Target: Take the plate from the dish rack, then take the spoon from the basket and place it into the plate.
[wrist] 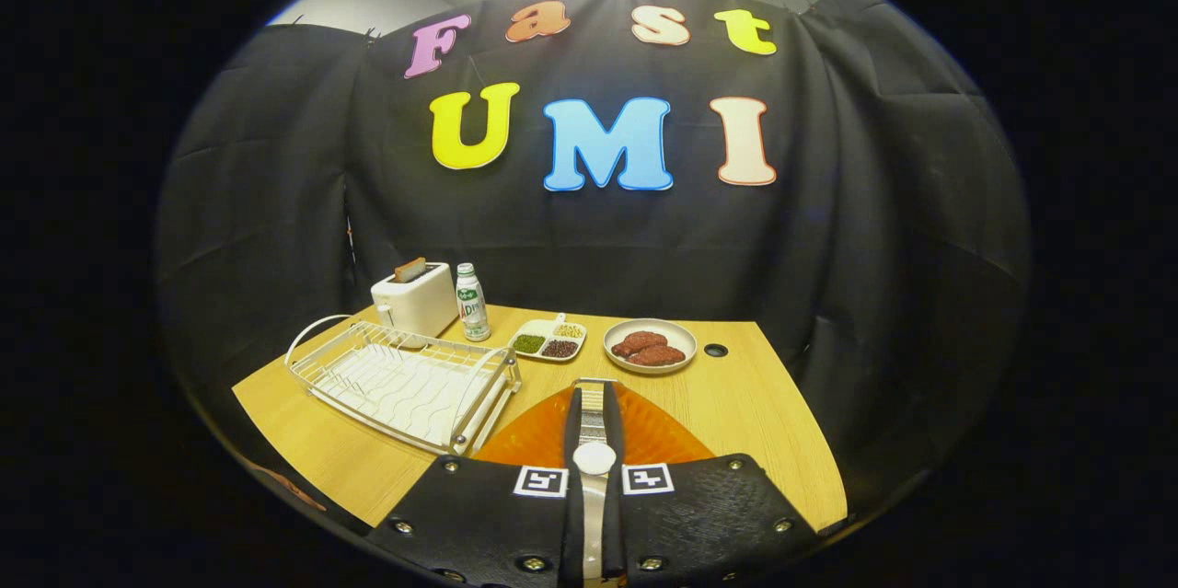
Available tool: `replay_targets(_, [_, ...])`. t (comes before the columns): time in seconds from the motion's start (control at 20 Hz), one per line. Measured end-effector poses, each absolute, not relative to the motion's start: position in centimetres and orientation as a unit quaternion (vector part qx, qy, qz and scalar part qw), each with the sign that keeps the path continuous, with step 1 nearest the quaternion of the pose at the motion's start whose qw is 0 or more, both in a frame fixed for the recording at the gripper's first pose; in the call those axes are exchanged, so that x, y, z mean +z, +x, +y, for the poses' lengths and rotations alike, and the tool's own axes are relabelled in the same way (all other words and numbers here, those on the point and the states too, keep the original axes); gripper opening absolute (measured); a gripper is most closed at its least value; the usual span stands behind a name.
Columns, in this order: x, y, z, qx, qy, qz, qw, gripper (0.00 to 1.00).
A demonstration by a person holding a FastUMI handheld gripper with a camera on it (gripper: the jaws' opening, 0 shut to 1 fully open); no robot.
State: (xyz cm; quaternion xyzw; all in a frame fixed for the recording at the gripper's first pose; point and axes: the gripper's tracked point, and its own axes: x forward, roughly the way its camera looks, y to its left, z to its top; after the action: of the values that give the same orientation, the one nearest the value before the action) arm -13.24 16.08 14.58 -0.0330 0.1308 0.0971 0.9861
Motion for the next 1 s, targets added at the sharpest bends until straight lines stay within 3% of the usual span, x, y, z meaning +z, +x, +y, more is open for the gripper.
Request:
replay_targets(0.4, [8.7,-13.0,18.2,0.119,-0.049,0.21,0.969,0.07])
replay_targets(1.0, [3.9,-10.6,21.7,0.155,-0.045,0.241,0.957,0.07])
